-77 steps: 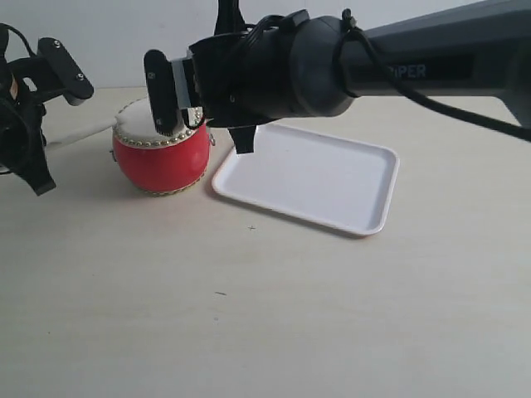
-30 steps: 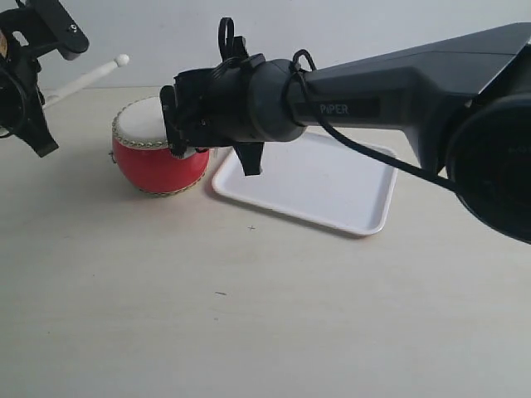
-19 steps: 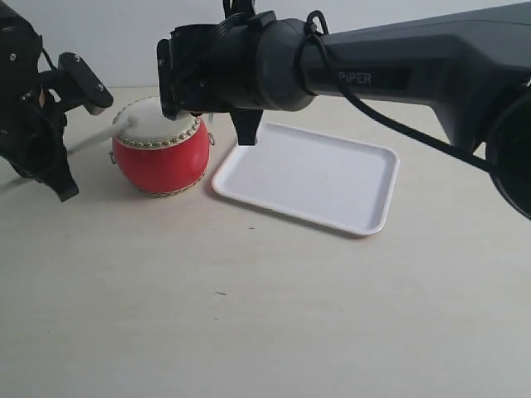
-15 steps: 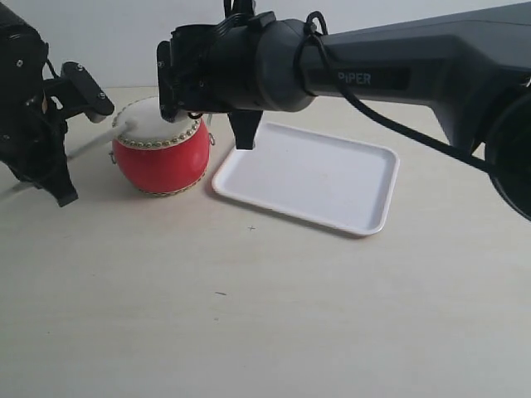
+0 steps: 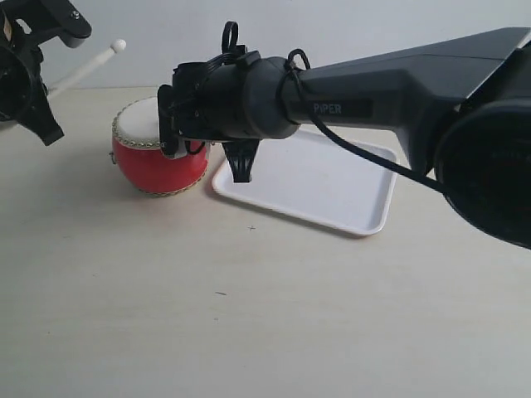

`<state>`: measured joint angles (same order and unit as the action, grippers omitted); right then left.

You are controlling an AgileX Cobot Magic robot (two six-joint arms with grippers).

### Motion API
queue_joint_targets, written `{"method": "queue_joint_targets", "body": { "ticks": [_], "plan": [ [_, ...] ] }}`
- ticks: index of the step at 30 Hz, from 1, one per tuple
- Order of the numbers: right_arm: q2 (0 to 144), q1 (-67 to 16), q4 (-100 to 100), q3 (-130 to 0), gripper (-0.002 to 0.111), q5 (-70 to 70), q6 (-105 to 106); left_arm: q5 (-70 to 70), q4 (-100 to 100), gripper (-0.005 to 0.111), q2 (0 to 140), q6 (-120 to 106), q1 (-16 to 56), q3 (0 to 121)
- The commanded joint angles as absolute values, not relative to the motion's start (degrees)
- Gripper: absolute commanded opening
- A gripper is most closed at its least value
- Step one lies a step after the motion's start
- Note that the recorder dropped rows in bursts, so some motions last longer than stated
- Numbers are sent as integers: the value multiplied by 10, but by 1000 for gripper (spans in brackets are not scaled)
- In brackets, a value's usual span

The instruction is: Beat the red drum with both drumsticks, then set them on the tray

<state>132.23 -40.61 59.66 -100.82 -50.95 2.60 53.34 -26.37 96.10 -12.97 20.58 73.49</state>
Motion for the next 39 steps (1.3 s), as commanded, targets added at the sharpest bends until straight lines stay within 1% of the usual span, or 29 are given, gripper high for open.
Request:
{"method": "queue_joint_targets", "body": {
  "ticks": [1, 6, 17, 23, 27, 33, 39],
  "plan": [
    [1321, -406, 634, -1011, 0, -525, 19, 546, -262, 0, 961, -131, 207, 737],
    [1314, -406, 678, -1011, 0, -555, -22, 565, -257, 0, 989, -129, 207, 735],
    [1251, -406, 636, -1011, 0, -545, -84, 574, -242, 0, 1091, -129, 207, 735],
    [1222, -403, 603, -1011, 0, -541, -108, 571, -252, 0, 1091, -129, 207, 735],
    [1204, -379, 536, -1011, 0, -541, -108, 571, -244, 0, 1069, -111, 207, 760],
    [1169, -311, 362, -1011, 0, -540, -73, 541, -68, 0, 1008, -114, 232, 856],
    [1153, -241, 185, -1011, 0, -540, 4, 453, 162, 0, 971, -159, 269, 912]
  ]
}}
